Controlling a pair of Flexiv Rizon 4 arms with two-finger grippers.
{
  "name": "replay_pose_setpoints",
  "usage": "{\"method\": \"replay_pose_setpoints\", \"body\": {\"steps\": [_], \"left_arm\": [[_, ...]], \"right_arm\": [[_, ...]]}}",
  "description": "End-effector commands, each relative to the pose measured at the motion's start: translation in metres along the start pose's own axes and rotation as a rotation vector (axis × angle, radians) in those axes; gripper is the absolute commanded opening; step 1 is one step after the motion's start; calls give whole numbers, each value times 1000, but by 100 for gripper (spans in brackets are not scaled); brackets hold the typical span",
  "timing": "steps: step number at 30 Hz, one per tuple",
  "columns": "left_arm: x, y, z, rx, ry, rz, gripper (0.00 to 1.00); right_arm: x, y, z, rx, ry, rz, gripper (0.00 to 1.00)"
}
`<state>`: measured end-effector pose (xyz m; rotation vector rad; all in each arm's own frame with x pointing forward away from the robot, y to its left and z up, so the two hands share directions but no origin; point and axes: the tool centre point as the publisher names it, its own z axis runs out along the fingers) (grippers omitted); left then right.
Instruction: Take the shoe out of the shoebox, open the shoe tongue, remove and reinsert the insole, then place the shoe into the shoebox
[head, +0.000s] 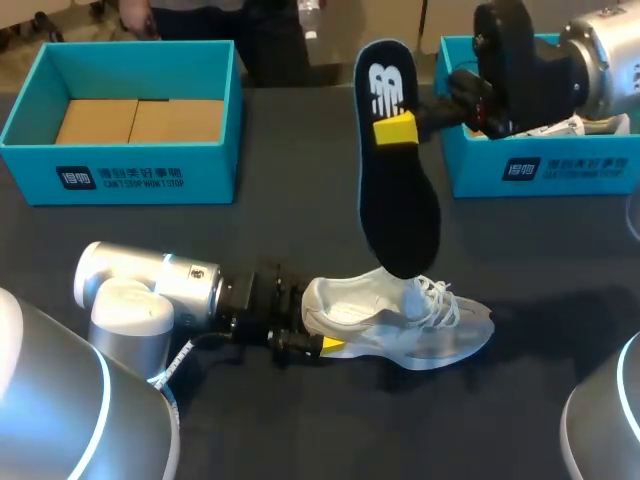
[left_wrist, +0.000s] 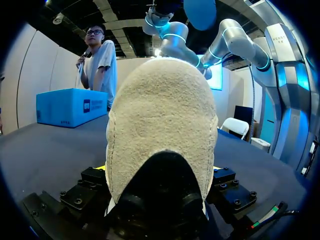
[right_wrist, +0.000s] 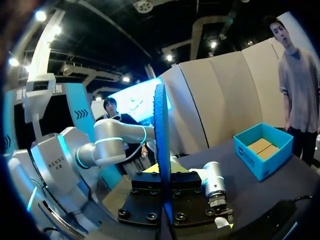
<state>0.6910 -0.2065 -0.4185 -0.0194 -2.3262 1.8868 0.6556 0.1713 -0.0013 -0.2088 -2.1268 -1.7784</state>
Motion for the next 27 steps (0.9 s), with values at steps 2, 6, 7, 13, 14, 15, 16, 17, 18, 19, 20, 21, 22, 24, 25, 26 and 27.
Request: {"method": "replay_pose_setpoints", "body": {"steps": [2,6,7,13,14,15,16,17,18,19,20,21,22,24,25,26,27], "left_arm": [[0,-1,1,-2,1,0,0],[0,-1,1,-2,1,0,0],[0,-1,1,-2,1,0,0],[0,-1,1,-2,1,0,0],[0,-1,1,-2,1,0,0],[0,-1,1,-2,1,0,0],[0,-1,1,-2,1,0,0],[0,-1,1,-2,1,0,0],[0,-1,1,-2,1,0,0],[0,-1,1,-2,1,0,0],[0,-1,1,-2,1,0,0],[0,-1,1,-2,1,0,0],[0,-1,1,-2,1,0,0],[0,-1,1,-2,1,0,0],[0,-1,1,-2,1,0,0],[0,-1,1,-2,1,0,0],[0,-1,1,-2,1,0,0]], "right_arm": [[38,5,-17,-14,-63,67,0],[57,7,-18,-44,-79,153,0],[57,7,-18,-44,-79,153,0],[57,7,-18,-44,-79,153,0],[57,7,-18,-44,-79,153,0],[57,7,-18,-44,-79,153,0],[57,7,-18,-44,-79,153,0],[57,7,-18,-44,-79,153,0],[57,7,-18,-44,-79,153,0],[58,5,-19,-63,-75,157,0],[61,3,-18,-66,-73,156,0],[64,3,-18,-70,-74,156,0],[68,3,-18,-73,-73,158,0],[75,4,-19,-77,-75,166,0],[78,5,-20,-80,-74,170,0],[79,5,-20,-79,-74,174,0],[80,5,-20,-76,-76,179,0]]}}
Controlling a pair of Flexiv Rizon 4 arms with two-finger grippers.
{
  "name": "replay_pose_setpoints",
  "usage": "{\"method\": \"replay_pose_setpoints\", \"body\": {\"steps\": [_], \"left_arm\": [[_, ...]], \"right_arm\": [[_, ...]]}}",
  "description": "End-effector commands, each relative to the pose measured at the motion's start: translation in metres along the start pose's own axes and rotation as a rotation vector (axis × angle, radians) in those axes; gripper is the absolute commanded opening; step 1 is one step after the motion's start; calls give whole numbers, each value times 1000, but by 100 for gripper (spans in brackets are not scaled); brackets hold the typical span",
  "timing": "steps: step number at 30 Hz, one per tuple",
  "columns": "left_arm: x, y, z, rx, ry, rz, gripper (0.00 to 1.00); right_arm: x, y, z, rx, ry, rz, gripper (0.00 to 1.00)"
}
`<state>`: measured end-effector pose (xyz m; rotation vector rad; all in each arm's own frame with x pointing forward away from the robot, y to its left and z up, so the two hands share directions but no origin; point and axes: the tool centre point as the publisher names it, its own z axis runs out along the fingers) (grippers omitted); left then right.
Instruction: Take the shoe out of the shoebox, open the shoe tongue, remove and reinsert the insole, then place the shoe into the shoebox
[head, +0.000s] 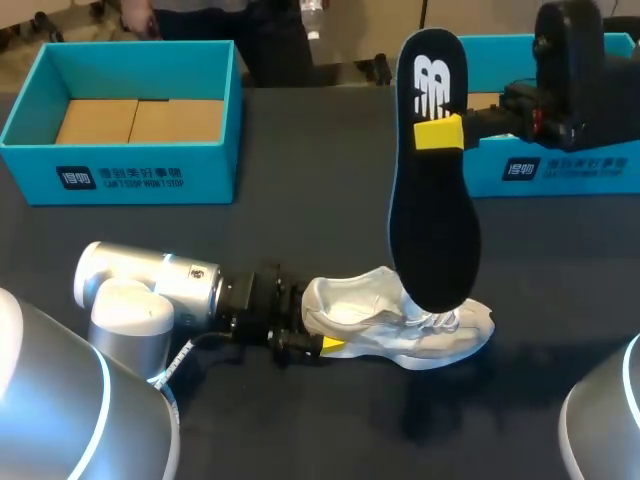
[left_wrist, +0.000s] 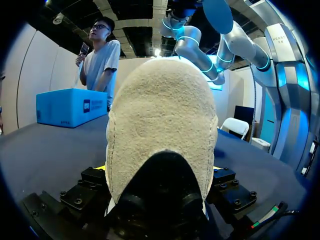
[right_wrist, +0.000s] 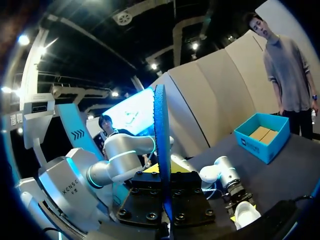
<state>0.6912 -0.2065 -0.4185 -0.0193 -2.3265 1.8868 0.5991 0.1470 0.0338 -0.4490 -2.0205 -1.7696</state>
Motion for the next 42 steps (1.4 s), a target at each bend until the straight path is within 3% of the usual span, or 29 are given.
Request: {"method": "replay_pose_setpoints", "body": {"steps": [1,27,29,31,32,42], "left_arm": [[0,-1,1,-2,1,0,0],[-2,-2,-1,3,-6,0,0],[-3,-1,-3,1,-8,-1,29],[-3,-2,-5,2,-17,1,44],[-3,-3,-6,3,-19,2,100],[1,-11,-22,-24,5,12,100]], "right_arm": [[13,-6,-3,-4,-20,17,0],[15,-8,-3,-8,-3,37,0],[15,-8,-3,-8,-3,37,0],[15,-8,-3,-8,-3,37,0],[15,-8,-3,-8,-3,37,0],[15,-8,-3,-8,-3,37,0]]}}
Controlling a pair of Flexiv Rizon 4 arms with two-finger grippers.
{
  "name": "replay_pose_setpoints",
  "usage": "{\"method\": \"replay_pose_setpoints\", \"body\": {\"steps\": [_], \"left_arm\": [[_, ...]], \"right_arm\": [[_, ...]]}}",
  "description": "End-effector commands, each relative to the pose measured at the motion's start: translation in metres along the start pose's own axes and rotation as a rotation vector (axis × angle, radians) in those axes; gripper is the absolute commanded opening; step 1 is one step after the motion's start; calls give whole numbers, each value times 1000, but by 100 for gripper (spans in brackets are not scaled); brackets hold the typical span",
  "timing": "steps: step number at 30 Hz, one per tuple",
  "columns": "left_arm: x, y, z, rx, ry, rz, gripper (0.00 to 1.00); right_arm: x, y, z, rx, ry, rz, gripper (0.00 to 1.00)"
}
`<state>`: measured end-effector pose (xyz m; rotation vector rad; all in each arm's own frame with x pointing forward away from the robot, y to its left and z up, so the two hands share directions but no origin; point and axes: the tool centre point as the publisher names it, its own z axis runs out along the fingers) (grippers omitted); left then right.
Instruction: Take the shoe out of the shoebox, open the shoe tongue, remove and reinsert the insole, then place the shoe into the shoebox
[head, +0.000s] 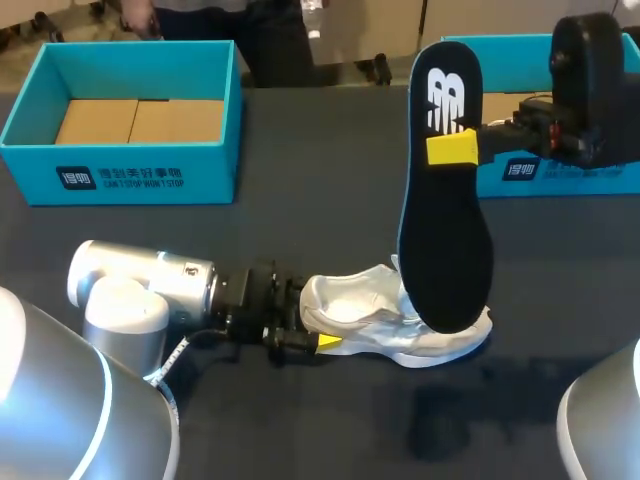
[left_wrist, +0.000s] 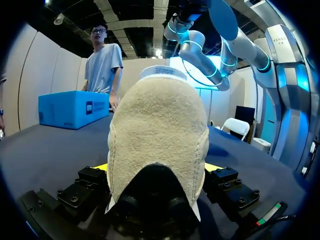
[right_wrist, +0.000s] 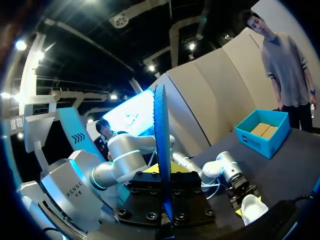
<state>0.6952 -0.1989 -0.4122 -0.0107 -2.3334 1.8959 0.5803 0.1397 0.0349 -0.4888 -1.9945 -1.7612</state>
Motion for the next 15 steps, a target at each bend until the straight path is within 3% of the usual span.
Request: {"method": "replay_pose_setpoints", "body": {"steps": [1,9,15], "left_arm": [[3,-7,-15,-44,22,22,100],[3,-7,-27,-165,30,53,100],[0,-9,-42,-334,41,49,100]], "right_arm": [[-2,2,2,3,1,2,0],[-2,2,2,3,1,2,0],[-2,2,2,3,1,2,0]]}}
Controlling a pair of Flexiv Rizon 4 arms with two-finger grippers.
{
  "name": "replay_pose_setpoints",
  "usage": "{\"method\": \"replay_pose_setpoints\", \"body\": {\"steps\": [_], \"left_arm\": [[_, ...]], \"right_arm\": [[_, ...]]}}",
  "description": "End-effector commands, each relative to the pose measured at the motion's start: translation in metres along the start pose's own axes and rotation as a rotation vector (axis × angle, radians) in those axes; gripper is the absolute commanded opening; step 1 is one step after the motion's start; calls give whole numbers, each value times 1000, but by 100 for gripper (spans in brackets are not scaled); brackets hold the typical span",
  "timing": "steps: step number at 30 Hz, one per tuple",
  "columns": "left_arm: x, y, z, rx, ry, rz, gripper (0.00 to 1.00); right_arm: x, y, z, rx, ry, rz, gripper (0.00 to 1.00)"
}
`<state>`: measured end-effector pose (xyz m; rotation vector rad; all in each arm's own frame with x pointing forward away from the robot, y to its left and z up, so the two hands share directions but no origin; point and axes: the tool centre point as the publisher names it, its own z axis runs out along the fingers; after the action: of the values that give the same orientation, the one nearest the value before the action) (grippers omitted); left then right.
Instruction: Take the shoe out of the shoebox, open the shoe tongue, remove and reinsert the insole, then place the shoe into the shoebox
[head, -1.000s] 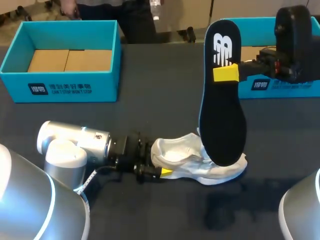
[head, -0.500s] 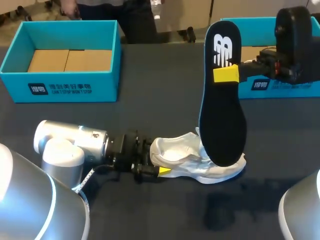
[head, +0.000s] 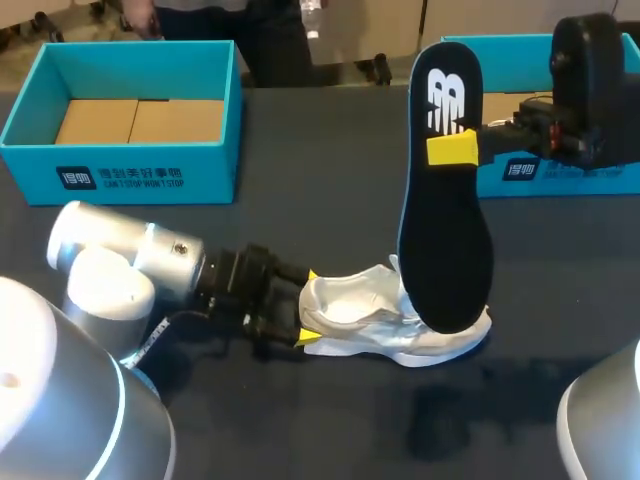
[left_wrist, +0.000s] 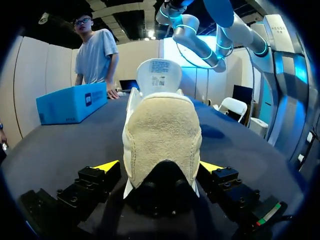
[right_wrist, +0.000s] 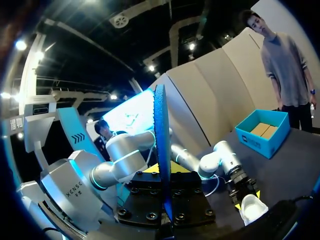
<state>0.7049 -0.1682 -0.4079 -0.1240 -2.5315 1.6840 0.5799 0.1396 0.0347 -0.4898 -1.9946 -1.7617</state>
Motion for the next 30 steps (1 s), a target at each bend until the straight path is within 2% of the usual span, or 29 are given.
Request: {"method": "replay_pose_setpoints", "body": {"steps": [1,13,14,15,18,20,22,30], "left_arm": [[6,-9,-12,-138,36,-19,100],[6,-9,-12,-138,36,-19,100],[5,-9,-12,-187,63,-45,100],[5,-9,-15,-200,61,-22,100],[7,-12,-22,-303,70,-6,100],[10,-15,-23,-423,77,17,100],[9,-17,-25,-519,19,8,100],[9,-17,-25,-519,19,8,100]], "right_arm": [[-2,2,2,4,2,2,0],[-2,2,2,4,2,2,0],[-2,2,2,4,2,2,0],[-2,2,2,4,2,2,0],[-2,2,2,4,2,2,0],[-2,2,2,4,2,2,0],[-2,2,2,4,2,2,0],[-2,2,2,4,2,2,0]]}}
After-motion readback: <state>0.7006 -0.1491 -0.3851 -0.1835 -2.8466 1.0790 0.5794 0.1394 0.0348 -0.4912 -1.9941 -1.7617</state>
